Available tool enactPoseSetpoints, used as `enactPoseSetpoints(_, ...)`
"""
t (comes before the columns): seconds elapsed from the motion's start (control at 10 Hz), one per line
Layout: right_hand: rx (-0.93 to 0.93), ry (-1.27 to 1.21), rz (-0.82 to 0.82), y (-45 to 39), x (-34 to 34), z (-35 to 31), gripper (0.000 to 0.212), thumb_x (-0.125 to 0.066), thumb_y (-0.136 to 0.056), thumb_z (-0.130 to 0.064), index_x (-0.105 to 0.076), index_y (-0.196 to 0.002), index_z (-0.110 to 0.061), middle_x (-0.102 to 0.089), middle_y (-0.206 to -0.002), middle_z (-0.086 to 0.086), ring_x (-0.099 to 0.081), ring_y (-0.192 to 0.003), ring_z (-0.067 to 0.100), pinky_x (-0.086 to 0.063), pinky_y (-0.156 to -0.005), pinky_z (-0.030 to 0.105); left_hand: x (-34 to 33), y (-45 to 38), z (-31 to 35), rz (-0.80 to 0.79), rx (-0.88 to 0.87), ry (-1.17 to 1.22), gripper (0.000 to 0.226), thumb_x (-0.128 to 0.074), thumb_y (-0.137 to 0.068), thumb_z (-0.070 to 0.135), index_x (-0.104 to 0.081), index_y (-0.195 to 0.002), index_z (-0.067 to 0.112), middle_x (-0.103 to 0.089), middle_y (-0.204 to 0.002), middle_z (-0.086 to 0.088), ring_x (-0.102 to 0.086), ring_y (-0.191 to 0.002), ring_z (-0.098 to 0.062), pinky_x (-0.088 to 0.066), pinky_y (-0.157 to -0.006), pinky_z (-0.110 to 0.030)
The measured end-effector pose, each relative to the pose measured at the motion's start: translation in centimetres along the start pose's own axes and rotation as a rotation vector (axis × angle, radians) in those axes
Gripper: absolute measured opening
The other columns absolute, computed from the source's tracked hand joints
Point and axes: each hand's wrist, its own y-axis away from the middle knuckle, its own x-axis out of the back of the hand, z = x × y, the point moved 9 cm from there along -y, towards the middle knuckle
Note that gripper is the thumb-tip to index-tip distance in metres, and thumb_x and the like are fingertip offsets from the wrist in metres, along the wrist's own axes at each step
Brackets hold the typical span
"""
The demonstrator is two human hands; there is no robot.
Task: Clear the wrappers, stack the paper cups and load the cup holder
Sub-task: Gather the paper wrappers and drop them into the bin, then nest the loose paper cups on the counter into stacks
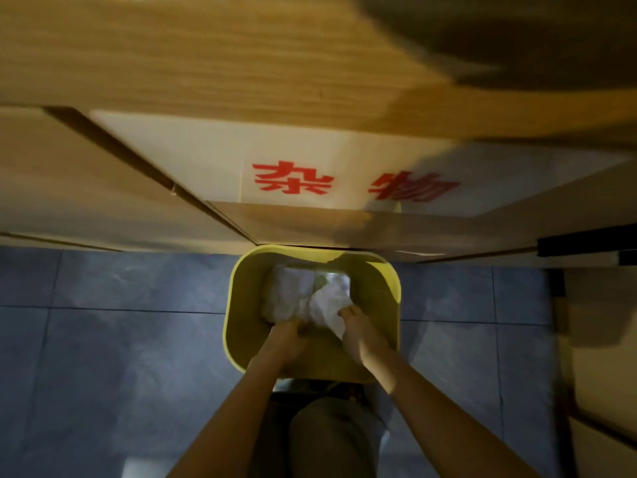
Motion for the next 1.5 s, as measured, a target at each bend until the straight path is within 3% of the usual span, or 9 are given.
enactPoseSetpoints(0.2, 0.150, 0.079, 0.127, 5.2, 5.3, -3.3, 0.035, -0.042, -0.094, -0.009, -0.048, -0.128, -0.007, -0.055, -0.131, 0.016, -0.056, -0.113, 0.031, -0.045, -0.090, 0.035, 3.7, 5.4, 1.7, 0.107, 0.014, 0.113, 0.031, -0.043, -0.094, 0.021, -0.054, -0.117, 0.004, -0.059, -0.122, -0.021, -0.054, -0.112, -0.033, -0.042, -0.094, -0.036)
enactPoseSetpoints(0.4, 0.269, 0.112, 0.254, 14.3, 12.8, -9.7, 0.024, -0.040, -0.095, -0.022, -0.058, -0.092, -0.005, -0.064, -0.078, 0.017, -0.060, -0.077, 0.036, -0.044, -0.059, 0.041, 9.4, 14.6, 8.6, 0.148, -0.124, 0.108, 0.023, -0.043, -0.092, 0.020, -0.061, -0.095, 0.006, -0.063, -0.104, -0.025, -0.057, -0.098, -0.036, -0.044, -0.083, -0.038)
enactPoseSetpoints(0.5, 0.289, 0.114, 0.276, 19.6, 16.5, -13.3, 0.025, -0.042, -0.094, -0.023, -0.058, -0.094, -0.004, -0.066, -0.088, 0.021, -0.061, -0.082, 0.036, -0.047, -0.064, 0.041, 13.1, 20.4, 13.4, 0.226, -0.251, 0.037, 0.027, -0.044, -0.091, 0.019, -0.054, -0.073, 0.001, -0.059, -0.080, -0.026, -0.056, -0.079, -0.034, -0.039, -0.067, -0.040)
enactPoseSetpoints(0.7, 0.423, -0.037, 0.402, 31.7, 25.8, -19.5, 0.021, -0.050, -0.091, -0.021, -0.060, -0.104, -0.009, -0.070, -0.099, 0.018, -0.064, -0.093, 0.033, -0.050, -0.077, 0.041, 19.8, 31.2, 23.0, 0.339, -0.459, -0.035, 0.029, -0.044, -0.091, 0.021, -0.062, -0.089, -0.002, -0.066, -0.095, -0.026, -0.059, -0.092, -0.036, -0.039, -0.072, -0.039)
enactPoseSetpoints(1.0, 0.494, -0.377, 0.796, 41.9, 42.0, -20.8, 0.010, -0.054, -0.087, -0.016, -0.062, -0.094, -0.015, -0.067, -0.079, 0.003, -0.061, -0.077, 0.017, -0.045, -0.072, 0.030, 27.8, 41.4, 36.7, 0.580, -0.737, -0.006, 0.019, -0.051, -0.089, 0.022, -0.065, -0.092, 0.010, -0.067, -0.081, -0.011, -0.062, -0.083, -0.028, -0.046, -0.072, -0.034)
enactPoseSetpoints(1.2, 0.455, -0.846, 0.825, 38.6, 47.8, -17.2, 0.018, -0.057, -0.085, -0.015, -0.059, -0.075, -0.029, -0.064, -0.079, -0.001, -0.062, -0.084, 0.026, -0.050, -0.084, 0.046, 31.1, 41.2, 41.4, 0.831, -0.802, 0.000, 0.021, -0.053, -0.089, 0.021, -0.058, -0.107, 0.012, -0.062, -0.109, -0.009, -0.057, -0.100, -0.023, -0.044, -0.082, -0.033)
enactPoseSetpoints(1.3, 0.367, -1.047, 0.769, 34.8, 48.8, -15.5, 0.014, -0.060, -0.084, -0.013, -0.058, -0.076, -0.025, -0.062, -0.082, 0.002, -0.057, -0.085, 0.022, -0.047, -0.085, 0.042, 31.9, 38.9, 42.3, 0.896, -0.772, -0.054, 0.031, -0.056, -0.087, 0.018, -0.052, -0.117, 0.010, -0.056, -0.120, -0.012, -0.051, -0.113, -0.027, -0.041, -0.093, -0.036)
enactPoseSetpoints(1.4, 0.231, -1.199, 0.697, 31.3, 49.5, -14.0, 0.011, -0.066, -0.080, -0.019, -0.057, -0.079, -0.013, -0.059, -0.075, 0.006, -0.055, -0.072, 0.019, -0.046, -0.070, 0.031, 32.5, 35.3, 42.6, 0.905, -0.640, -0.161, 0.052, -0.060, -0.085, 0.020, -0.040, -0.132, 0.009, -0.043, -0.140, -0.016, -0.040, -0.129, -0.031, -0.036, -0.106, -0.040)
enactPoseSetpoints(1.5, 0.069, -1.315, 0.525, 28.5, 49.7, -13.2, 0.023, -0.068, -0.078, -0.033, -0.062, -0.080, -0.012, -0.060, -0.074, 0.006, -0.057, -0.072, 0.018, -0.045, -0.063, 0.028, 33.2, 32.3, 41.7, 0.925, -0.455, -0.241, 0.076, -0.063, -0.082, 0.027, -0.021, -0.143, 0.009, -0.019, -0.154, -0.019, -0.025, -0.139, -0.036, -0.028, -0.113, -0.047)
